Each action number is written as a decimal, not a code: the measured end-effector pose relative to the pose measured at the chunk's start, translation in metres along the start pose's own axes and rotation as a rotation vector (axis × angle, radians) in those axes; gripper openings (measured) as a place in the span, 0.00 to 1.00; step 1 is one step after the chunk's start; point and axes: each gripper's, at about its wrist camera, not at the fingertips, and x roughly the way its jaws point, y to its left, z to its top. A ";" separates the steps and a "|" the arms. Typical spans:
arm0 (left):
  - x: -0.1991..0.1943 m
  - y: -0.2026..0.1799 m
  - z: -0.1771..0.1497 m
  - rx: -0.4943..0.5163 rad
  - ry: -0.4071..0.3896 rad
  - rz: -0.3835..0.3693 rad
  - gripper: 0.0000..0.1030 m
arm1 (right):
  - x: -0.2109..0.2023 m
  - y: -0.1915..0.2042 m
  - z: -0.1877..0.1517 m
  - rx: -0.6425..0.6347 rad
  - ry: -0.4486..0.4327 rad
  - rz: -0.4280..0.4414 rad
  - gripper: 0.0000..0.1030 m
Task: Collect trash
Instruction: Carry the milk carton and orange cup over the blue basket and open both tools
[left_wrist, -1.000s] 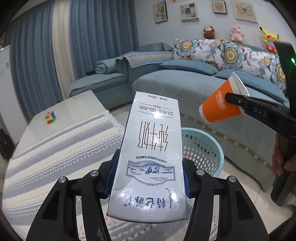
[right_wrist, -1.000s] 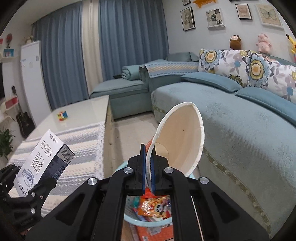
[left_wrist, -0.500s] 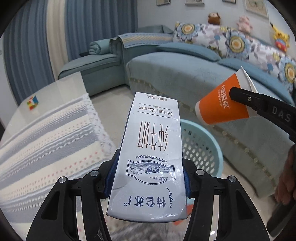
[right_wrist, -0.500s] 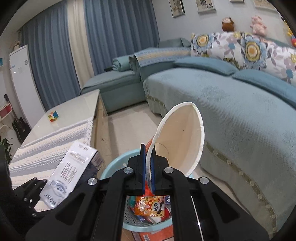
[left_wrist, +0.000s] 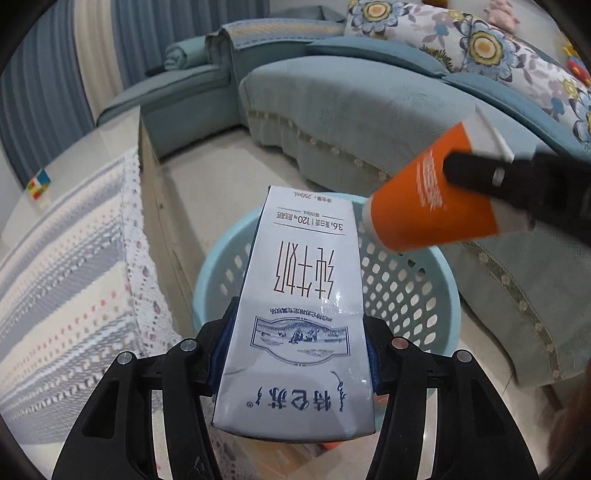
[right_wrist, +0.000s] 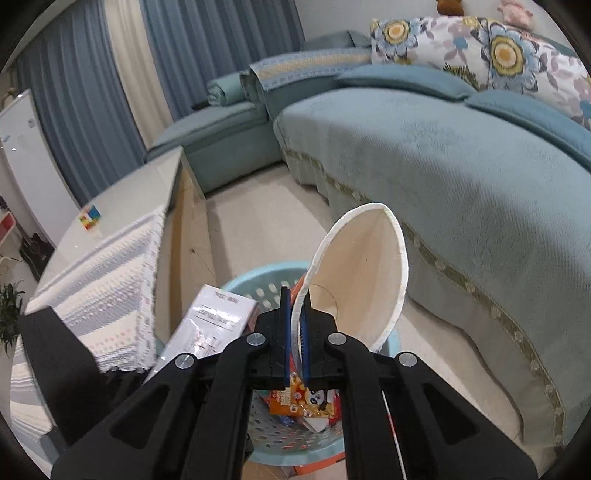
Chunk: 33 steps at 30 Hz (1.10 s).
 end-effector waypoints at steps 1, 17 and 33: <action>0.002 0.000 0.001 -0.002 0.001 -0.005 0.52 | 0.005 -0.002 -0.001 0.002 0.013 0.000 0.03; 0.054 0.018 0.015 -0.072 0.218 -0.015 0.52 | 0.076 -0.017 -0.014 0.054 0.189 0.016 0.03; 0.069 0.011 0.016 -0.056 0.264 -0.050 0.60 | 0.100 -0.009 -0.023 0.054 0.297 -0.048 0.04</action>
